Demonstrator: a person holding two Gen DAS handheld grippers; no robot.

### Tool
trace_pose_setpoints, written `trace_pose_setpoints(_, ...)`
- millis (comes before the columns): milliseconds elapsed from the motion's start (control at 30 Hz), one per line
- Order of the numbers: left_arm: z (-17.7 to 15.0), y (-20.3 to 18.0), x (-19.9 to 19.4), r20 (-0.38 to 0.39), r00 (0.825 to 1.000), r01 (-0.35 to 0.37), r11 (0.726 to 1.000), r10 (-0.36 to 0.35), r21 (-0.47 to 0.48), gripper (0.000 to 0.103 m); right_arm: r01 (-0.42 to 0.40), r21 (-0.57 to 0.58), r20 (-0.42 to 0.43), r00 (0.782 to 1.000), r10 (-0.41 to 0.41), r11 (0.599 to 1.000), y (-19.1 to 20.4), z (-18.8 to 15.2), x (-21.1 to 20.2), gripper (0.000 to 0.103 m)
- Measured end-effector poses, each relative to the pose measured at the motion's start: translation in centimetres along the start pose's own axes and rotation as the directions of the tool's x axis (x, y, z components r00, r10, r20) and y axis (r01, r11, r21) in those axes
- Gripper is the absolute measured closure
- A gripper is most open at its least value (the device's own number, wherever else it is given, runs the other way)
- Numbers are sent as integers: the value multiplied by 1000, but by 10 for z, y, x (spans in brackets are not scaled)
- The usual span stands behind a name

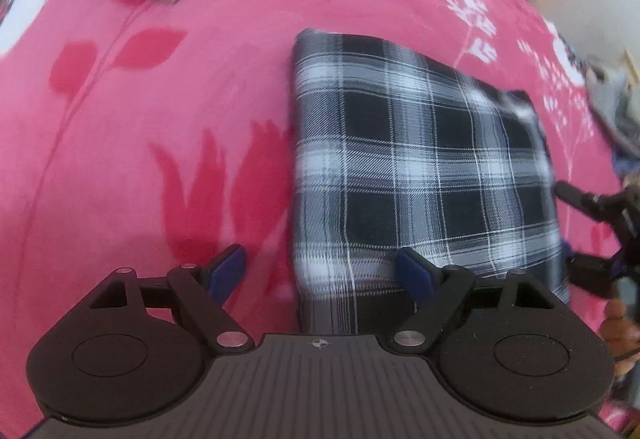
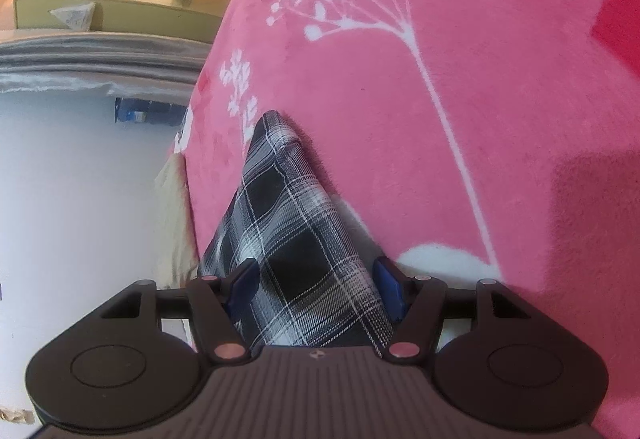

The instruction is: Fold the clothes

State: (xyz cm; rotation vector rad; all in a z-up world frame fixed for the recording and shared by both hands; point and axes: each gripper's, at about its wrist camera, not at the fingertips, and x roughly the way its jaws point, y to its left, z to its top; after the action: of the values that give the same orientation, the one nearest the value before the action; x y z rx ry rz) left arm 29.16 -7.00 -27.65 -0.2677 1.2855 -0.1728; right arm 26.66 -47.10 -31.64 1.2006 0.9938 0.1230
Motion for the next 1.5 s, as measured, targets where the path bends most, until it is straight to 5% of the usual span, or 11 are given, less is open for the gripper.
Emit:
trace_pose_setpoints(200, -10, 12, -13, 32, 998, 62, 994, -59, -85, 21, 4, 34, 19, 1000, -4, 999, -2, -3, 0, 38)
trace_pose_setpoints(467, -17, 13, -22, 70, 982, 180, 982, -176, -55, 21, 38, 17, 20, 999, -39, 999, 5, -4, 2, 38)
trace_pose_setpoints(1500, -30, 8, -5, -20, 980, 197, 980, -198, -27, 21, 19, 1, 8, 1000, -19, 1000, 3, -3, 4, 38)
